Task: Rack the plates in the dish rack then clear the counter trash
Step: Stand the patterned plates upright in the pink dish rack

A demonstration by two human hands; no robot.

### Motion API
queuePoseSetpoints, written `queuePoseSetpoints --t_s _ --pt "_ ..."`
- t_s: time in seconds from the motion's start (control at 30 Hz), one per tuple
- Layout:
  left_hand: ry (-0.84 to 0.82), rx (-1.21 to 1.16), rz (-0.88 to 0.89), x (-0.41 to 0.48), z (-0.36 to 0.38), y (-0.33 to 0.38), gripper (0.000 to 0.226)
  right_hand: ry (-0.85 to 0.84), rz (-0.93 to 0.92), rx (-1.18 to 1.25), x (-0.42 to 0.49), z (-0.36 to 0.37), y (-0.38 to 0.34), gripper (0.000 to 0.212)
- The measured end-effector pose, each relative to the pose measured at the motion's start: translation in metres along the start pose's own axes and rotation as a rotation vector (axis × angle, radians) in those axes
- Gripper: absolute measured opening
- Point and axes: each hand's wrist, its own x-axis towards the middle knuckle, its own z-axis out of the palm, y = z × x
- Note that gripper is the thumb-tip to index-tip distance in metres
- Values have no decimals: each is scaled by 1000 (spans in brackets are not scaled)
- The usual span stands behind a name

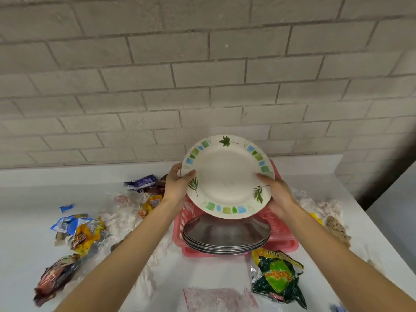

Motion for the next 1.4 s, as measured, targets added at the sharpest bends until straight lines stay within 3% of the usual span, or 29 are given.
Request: queuePoseSetpoints --t_s 0.2,0.3,0.4,0.47,0.53,0.67,0.77,0.9,1.03,1.23,1.4 --pt "-163 29 -123 -30 -16 -19 54 118 -46 -99 -10 -10 -3 34" --pt "-197 208 -94 -61 -22 -24 38 146 -44 -100 -13 -17 -6 27" --pt "-402 539 111 -93 -45 -42 38 191 -55 -79 -12 -29 -12 26" --pt "-599 864 282 -102 -59 -55 60 220 -65 -64 -11 -37 -17 21" --pt "-648 1103 465 -98 -63 -62 75 239 -73 -51 -11 -44 -20 19" --pt "-764 1294 748 -89 -45 -62 79 266 -76 -9 -13 -51 -20 17" --pt "-813 1457 753 -85 -34 -73 81 267 -79 14 -16 -54 -21 18" --pt "-720 1388 954 -80 -29 -73 92 266 -83 36 -19 -60 -25 18" --pt "-623 1284 1077 -76 -29 -55 62 299 -86 58 -22 -68 -35 19" --pt "-484 1043 970 -60 -36 -30 82 324 -132 126 -22 -82 -52 28" --pt "-374 904 945 -67 -34 -3 64 377 -178 145 -22 -97 -64 23"
